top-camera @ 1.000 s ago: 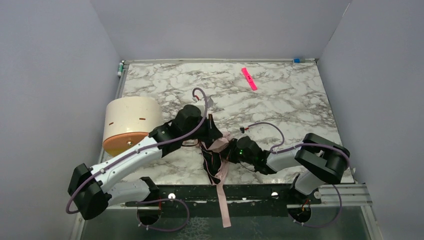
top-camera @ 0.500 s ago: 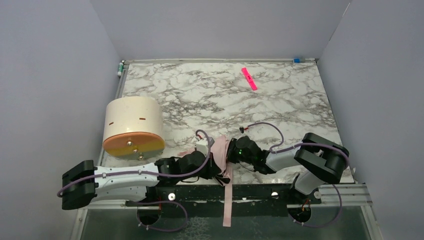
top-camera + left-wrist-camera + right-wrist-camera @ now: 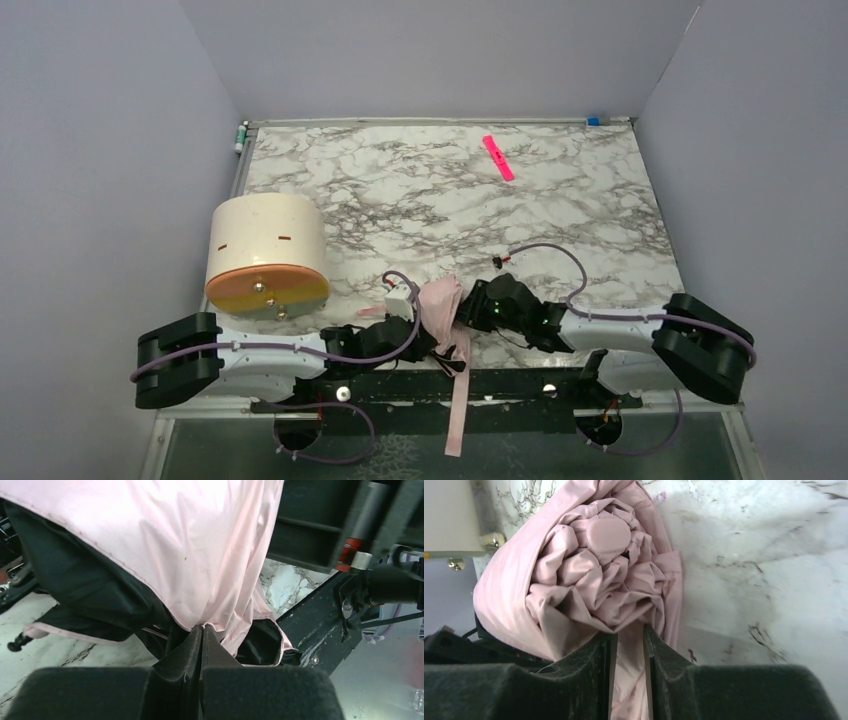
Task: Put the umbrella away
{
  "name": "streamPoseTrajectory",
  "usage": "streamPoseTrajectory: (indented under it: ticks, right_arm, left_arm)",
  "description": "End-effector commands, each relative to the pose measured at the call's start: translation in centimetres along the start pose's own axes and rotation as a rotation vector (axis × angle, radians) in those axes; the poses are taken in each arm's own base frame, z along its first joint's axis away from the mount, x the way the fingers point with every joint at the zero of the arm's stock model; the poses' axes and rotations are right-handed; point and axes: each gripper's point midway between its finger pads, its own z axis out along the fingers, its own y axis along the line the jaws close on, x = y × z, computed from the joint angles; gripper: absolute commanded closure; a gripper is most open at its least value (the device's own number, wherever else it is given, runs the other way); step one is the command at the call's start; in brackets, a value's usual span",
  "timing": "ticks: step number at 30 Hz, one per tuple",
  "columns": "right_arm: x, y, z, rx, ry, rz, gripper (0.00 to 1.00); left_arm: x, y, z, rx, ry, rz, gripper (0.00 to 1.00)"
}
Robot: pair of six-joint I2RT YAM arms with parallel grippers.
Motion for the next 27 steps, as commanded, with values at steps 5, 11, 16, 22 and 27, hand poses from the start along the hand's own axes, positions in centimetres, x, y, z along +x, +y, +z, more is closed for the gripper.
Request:
streamPoseTrajectory:
  ticks: [5, 11, 16, 22, 27]
  right_arm:
    - [0.6, -5.5, -5.1, 0.191, 0.029, -0.110, 0.67]
    - [-2.9, -0.5, -8.6, -0.008, -0.086, -0.346, 0.54]
    - [-6.4, 3.6, -9.0, -0.069, -0.165, -0.671, 0.29]
    - [-8.1, 7.1, -5.4, -0.120, -0.027, -0.991, 0.23]
    - [-9.1, 7.3, -2.9, -0.284, 0.052, -1.110, 0.21]
  left_arm:
    - [-1.1, -1.3, 0.8, 0.012, -0.045, 0.005, 1.00]
    - [-1.2, -1.6, 0.9, 0.016, -0.039, 0.038, 1.00]
    - [-0.6, -1.6, 1.2, 0.020, -0.014, 0.058, 1.00]
    - [0.0, -1.7, 1.7, 0.016, 0.017, 0.082, 1.00]
    - [0.2, -1.2, 1.7, 0.008, 0.013, 0.079, 1.00]
